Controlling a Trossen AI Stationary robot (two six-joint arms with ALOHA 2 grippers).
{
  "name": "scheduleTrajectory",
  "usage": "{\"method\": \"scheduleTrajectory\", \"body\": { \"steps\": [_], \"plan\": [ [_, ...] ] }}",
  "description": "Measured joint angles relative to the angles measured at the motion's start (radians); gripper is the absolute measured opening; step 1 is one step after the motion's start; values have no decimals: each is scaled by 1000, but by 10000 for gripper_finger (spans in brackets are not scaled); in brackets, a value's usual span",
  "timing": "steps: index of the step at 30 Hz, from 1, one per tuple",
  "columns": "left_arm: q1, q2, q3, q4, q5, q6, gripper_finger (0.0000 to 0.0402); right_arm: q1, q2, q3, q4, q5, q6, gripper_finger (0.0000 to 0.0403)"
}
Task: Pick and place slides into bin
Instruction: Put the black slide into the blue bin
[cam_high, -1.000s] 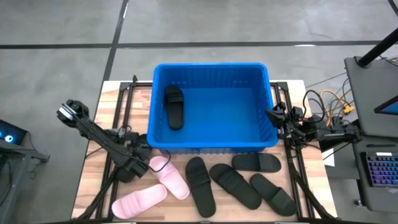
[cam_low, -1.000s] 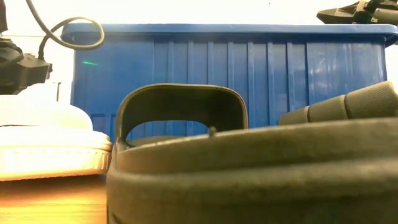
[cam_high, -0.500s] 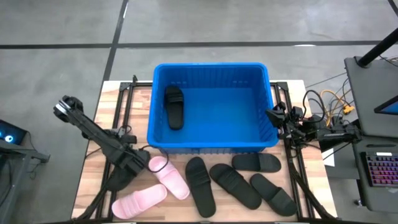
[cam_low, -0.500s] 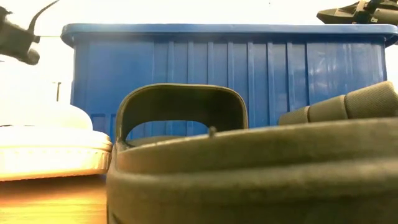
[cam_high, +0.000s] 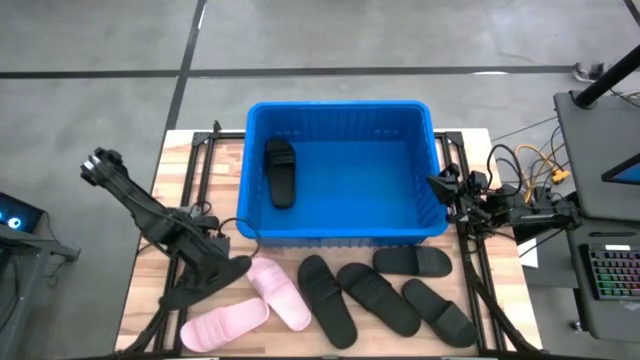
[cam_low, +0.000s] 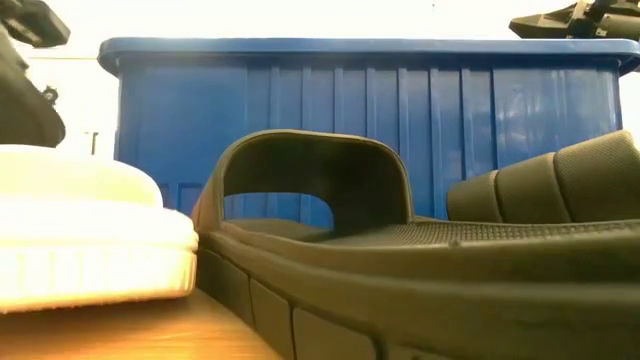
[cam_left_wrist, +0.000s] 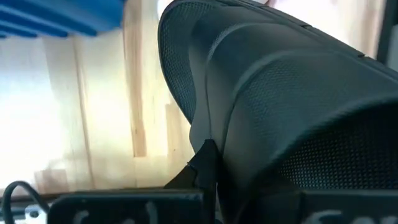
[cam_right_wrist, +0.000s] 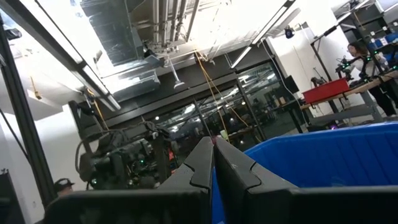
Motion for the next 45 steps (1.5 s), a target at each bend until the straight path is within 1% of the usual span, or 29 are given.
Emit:
{"method": "scheduleTrajectory", "body": {
  "steps": [4,11,18,24,27,32,36,39,41,45],
  "plan": [
    [0,-17,41,27,4,0,0,0,0,0,0,0,0,8],
    [0,-34,91,181,8,0,0,0,0,0,0,0,0,8],
    [1,-22,114,328,6,0,0,0,0,0,0,0,0,8],
    [5,-19,131,430,-31,4,0,0,0,0,0,0,0,8],
    [6,-21,142,446,-80,11,0,0,0,0,0,0,-1,8],
    [11,-27,151,528,-152,74,0,0,0,0,-1,0,-1,8],
    [20,-36,150,648,-166,124,0,0,0,0,-1,0,-1,9],
    [25,-45,149,726,-206,175,0,0,0,0,-1,0,0,8],
    [25,-54,147,781,-229,226,0,0,0,0,-1,0,0,8],
    [32,-71,144,947,-287,359,0,0,0,0,0,0,0,8]
  ]
}}
